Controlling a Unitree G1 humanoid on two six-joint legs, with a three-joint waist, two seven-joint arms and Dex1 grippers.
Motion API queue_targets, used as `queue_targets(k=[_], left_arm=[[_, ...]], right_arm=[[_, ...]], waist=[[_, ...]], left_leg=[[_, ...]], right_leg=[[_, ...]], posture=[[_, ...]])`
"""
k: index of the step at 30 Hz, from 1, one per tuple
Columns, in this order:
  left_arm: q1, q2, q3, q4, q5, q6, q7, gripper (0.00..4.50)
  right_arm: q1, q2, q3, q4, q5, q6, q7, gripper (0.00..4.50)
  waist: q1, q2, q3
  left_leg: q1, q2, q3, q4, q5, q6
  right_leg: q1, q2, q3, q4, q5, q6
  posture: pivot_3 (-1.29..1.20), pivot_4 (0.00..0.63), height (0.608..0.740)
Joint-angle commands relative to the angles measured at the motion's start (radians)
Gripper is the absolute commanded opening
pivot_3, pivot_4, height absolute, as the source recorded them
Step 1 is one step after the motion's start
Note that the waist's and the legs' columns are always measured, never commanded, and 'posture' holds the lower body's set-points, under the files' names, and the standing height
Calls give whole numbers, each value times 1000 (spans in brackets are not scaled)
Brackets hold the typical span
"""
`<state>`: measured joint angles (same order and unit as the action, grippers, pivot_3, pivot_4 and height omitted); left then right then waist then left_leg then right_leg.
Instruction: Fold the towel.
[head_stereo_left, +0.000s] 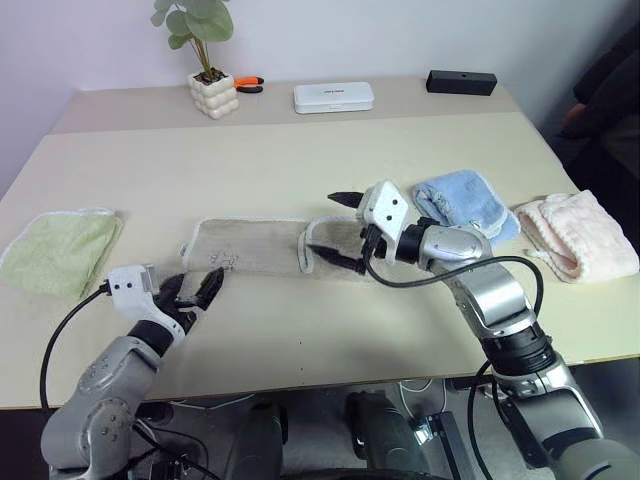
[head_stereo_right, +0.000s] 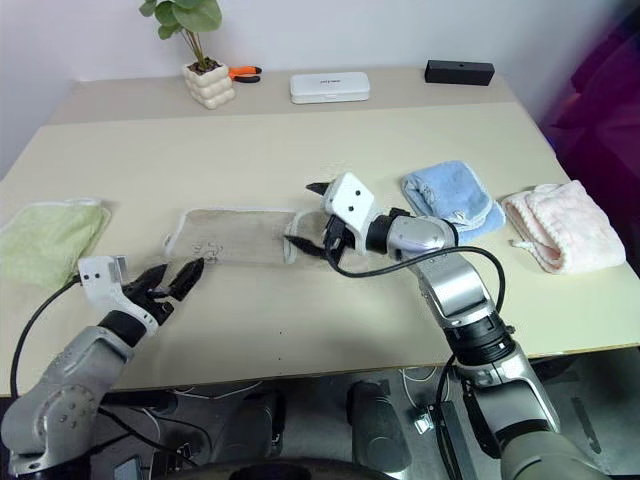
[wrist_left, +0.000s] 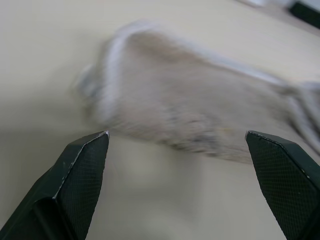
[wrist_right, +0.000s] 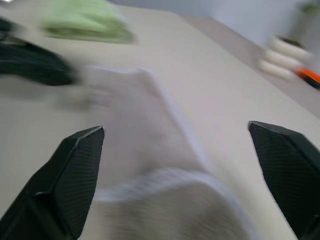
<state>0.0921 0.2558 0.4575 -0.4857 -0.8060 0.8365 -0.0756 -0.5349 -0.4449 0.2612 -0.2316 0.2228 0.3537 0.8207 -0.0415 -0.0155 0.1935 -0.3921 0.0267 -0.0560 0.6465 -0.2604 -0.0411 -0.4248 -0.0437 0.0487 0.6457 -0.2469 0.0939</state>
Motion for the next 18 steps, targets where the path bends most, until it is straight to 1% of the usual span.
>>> queue_targets(k=[1,5,10,13,14,18], left_arm=[[-49,-35,81,46,-127,83,130,4500],[-173,-79,110,133,-261,128,242,4500],[-270,-122,93,198,-340,151,357,4500],[-311,-143,81,233,-350,133,408,3738],[-317,-149,84,236,-360,126,418,3309],[-325,-146,87,233,-369,99,426,1341]], right_arm=[[14,2,0,-62,22,-8,23,4428],[46,18,41,-83,-15,-25,15,4428],[60,37,64,-104,-27,-23,9,4428],[70,42,72,-111,-33,-24,2,4500],[74,43,73,-113,-33,-22,0,4500],[88,45,74,-124,-33,-12,-9,4500]], waist=[[2,0,0],[8,0,0],[27,0,-1],[36,0,-1],[36,0,-1],[30,-1,-1]], left_leg=[[1,0,0,0,0,0],[2,-1,-1,0,0,0],[1,-2,-1,1,1,-1],[1,-3,-1,1,1,-2],[1,-3,-2,1,2,-3],[1,-4,-2,1,2,-3]], right_leg=[[1,0,0,0,0,0],[2,0,-1,0,0,-1],[3,-1,-1,0,0,0],[3,-2,-1,0,0,-1],[4,-2,-1,-1,0,-1],[4,-3,-1,-2,-1,-1]], posture=[[0,150,737],[0,150,737],[0,150,737],[0,150,737],[0,150,737],[0,150,737]])
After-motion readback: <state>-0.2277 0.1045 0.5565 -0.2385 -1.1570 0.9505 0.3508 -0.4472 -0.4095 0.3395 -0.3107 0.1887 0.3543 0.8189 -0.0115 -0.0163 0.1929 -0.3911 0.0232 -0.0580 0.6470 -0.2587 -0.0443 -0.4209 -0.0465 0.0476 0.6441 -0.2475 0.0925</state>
